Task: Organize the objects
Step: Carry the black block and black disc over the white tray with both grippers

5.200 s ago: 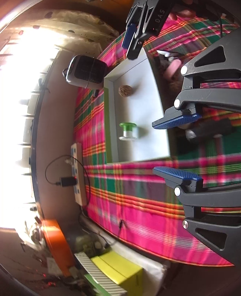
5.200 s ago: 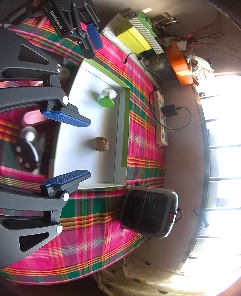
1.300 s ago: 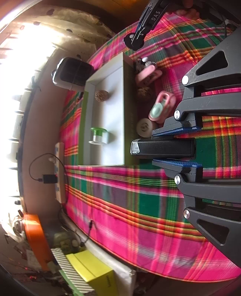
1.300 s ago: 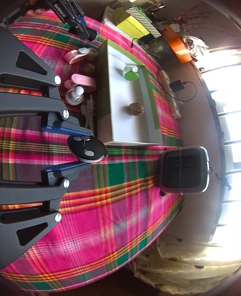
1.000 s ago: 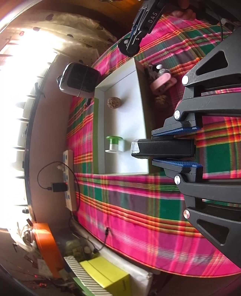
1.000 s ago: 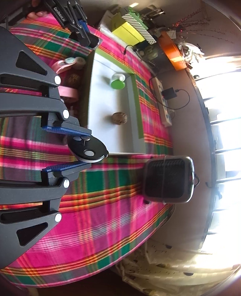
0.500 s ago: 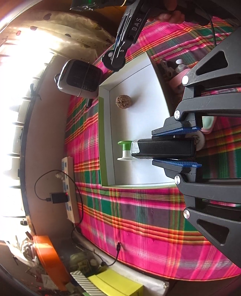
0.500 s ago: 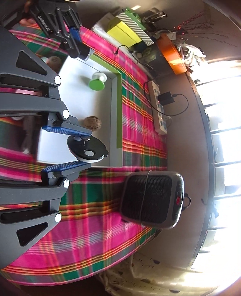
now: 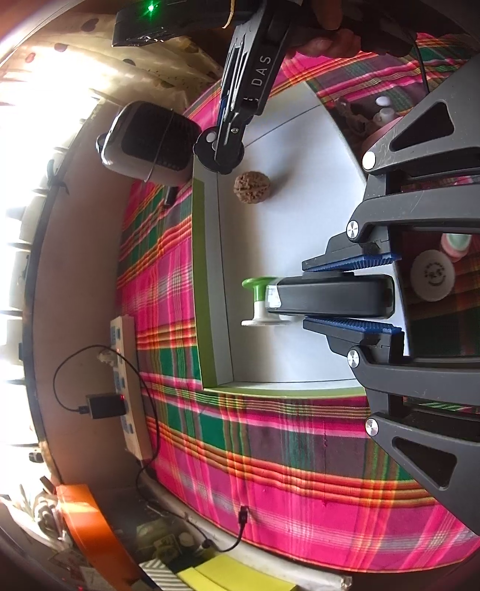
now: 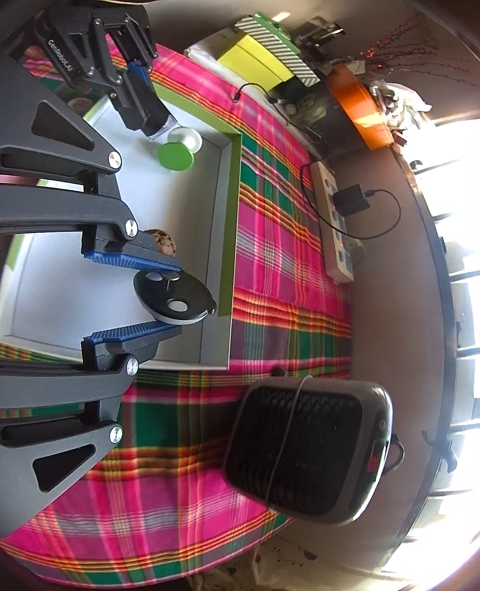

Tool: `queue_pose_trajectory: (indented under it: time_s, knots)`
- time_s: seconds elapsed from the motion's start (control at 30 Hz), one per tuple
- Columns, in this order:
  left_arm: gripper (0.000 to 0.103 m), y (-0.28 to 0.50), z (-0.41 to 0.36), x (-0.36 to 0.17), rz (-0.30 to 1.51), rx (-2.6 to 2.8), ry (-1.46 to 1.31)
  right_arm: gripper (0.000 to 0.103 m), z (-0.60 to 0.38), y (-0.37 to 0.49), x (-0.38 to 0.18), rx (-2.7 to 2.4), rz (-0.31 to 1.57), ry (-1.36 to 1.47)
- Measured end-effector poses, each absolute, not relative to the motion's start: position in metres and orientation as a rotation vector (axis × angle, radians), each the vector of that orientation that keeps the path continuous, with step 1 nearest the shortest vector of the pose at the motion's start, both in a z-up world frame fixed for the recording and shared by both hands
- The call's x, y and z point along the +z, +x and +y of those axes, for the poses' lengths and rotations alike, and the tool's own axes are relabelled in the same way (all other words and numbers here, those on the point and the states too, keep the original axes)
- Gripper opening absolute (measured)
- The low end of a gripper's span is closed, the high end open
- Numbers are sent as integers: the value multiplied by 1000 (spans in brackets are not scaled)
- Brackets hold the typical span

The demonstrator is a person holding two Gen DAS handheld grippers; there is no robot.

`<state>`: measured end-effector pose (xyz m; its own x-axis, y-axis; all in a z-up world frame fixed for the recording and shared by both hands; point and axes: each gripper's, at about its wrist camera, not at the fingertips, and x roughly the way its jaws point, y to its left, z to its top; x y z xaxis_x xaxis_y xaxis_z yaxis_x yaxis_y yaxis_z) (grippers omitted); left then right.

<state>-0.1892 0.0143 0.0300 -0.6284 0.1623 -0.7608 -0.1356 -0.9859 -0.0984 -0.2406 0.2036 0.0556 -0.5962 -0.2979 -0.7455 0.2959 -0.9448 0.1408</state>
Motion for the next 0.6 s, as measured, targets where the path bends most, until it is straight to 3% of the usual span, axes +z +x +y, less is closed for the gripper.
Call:
queue_pose_trajectory:
  time_s: [0.6]
  knots:
    - [21, -205, 16, 18, -37, 2681, -1300, 29, 197, -260, 40, -2515, 13, 1243]
